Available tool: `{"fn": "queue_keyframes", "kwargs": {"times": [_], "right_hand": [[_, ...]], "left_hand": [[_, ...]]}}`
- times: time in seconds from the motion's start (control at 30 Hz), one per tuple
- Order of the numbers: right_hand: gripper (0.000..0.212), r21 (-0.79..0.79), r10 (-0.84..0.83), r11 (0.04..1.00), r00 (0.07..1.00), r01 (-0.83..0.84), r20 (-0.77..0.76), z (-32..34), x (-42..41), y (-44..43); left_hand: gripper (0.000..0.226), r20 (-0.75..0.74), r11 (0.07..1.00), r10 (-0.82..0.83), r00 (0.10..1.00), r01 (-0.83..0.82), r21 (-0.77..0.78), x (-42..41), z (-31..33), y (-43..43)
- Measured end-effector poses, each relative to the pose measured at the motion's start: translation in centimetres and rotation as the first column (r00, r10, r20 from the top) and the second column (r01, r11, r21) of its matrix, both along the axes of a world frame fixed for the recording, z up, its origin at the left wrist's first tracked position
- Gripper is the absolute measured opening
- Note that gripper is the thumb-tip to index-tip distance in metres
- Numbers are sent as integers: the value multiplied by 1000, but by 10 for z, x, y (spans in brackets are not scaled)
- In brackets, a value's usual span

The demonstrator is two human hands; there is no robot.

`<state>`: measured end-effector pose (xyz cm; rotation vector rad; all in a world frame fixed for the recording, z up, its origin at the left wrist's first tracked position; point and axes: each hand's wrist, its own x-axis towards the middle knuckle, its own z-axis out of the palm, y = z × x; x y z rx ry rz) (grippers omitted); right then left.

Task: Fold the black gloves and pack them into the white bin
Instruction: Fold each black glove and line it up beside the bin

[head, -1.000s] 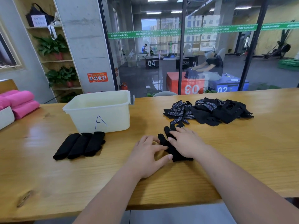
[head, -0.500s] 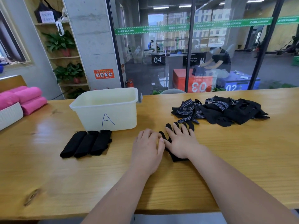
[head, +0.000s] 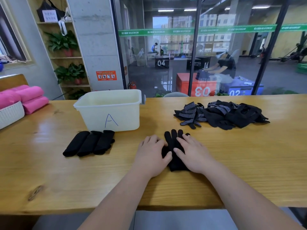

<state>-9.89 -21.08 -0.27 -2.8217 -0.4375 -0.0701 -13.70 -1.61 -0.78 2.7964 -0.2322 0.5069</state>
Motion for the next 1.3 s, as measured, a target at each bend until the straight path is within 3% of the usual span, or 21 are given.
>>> {"fn": "queue_keyframes", "kwargs": {"times": [0.07,0.23,0.37,0.53,0.67,1.0,1.2,1.3], "right_hand": [[71,-11,44,999,998,-45,-48,3,-4,-13],[72,-35,101,994,994,-100,41,9,-27,-39],[71,30,80,996,988,-84,129,-2,-32,-41],[21,307,161,921,953,-238,258,7,-41,-48],[24,275,273,906,941,-321,201,7,-43,-49],[26,161,225,947,933,-277,281,3,-38,-48],[21,170,186,956,941,-240,283,1,-36,-46],[18,230,158,948,951,-221,264,1,-36,-48]], "left_hand": [[47,-9,1000,-13,1000,13,7,0,0,-2],[45,101,997,-16,995,23,-74,-4,2,3],[45,40,996,-67,997,70,-57,-5,1,3],[25,150,964,-113,982,145,-224,-11,7,8],[12,62,901,-290,955,294,-319,-15,8,9],[3,66,908,-297,953,303,-291,-12,4,7],[41,82,915,-329,941,339,-218,-13,5,7],[38,74,925,-325,943,333,-182,-12,4,6]]}}
